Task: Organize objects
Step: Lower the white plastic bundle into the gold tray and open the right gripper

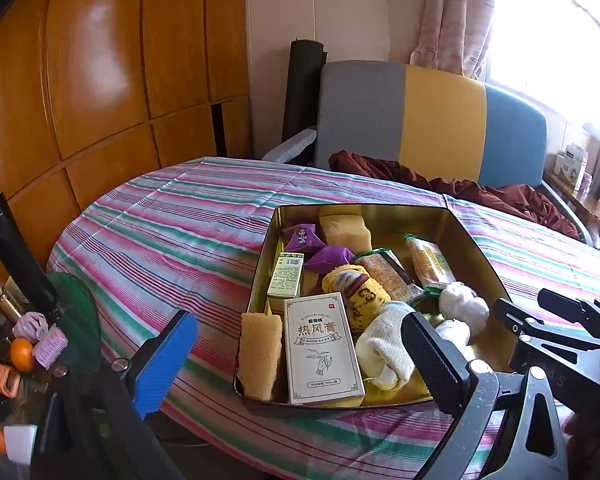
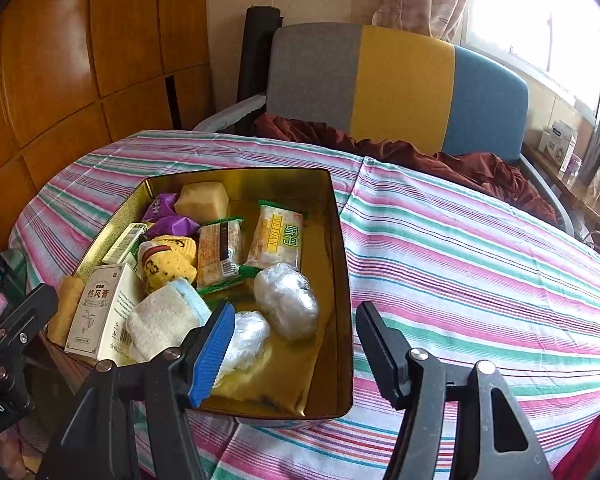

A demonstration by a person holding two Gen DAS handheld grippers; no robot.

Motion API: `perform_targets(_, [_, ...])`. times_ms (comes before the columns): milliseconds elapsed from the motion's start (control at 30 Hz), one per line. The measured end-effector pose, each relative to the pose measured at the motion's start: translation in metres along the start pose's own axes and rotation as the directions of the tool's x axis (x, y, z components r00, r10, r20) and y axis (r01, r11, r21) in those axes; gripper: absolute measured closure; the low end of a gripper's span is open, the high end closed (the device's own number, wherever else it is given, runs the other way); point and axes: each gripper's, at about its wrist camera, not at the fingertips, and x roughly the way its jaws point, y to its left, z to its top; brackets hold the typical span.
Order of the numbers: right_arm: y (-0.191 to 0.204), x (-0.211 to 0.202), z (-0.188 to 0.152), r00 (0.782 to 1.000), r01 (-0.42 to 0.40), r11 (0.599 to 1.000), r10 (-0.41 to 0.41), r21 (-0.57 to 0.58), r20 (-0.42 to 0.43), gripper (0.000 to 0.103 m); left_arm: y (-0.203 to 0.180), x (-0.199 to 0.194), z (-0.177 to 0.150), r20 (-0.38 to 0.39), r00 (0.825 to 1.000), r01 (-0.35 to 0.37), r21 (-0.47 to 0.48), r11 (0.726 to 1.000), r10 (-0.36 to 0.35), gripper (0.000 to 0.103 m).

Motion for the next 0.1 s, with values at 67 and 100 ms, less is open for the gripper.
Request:
perform_targets(67, [0.0019, 0.0009, -0.0006, 1.0, -0.005, 1.0, 0.005, -0.003, -0.001, 0.039, 0.0006, 0.0004, 0.0001, -0.005, 1.0, 0.005, 0.001, 1.0, -0.005, 0.0])
perform_targets(100, [0.0021, 0.0009, -0.0007, 1.0, -0.008, 1.0, 0.008, -0.004, -0.001, 0.039, 0.0003, 0.0014, 0.0003, -0.011, 1.0, 0.009, 0.004, 1.0, -0.009, 0.0])
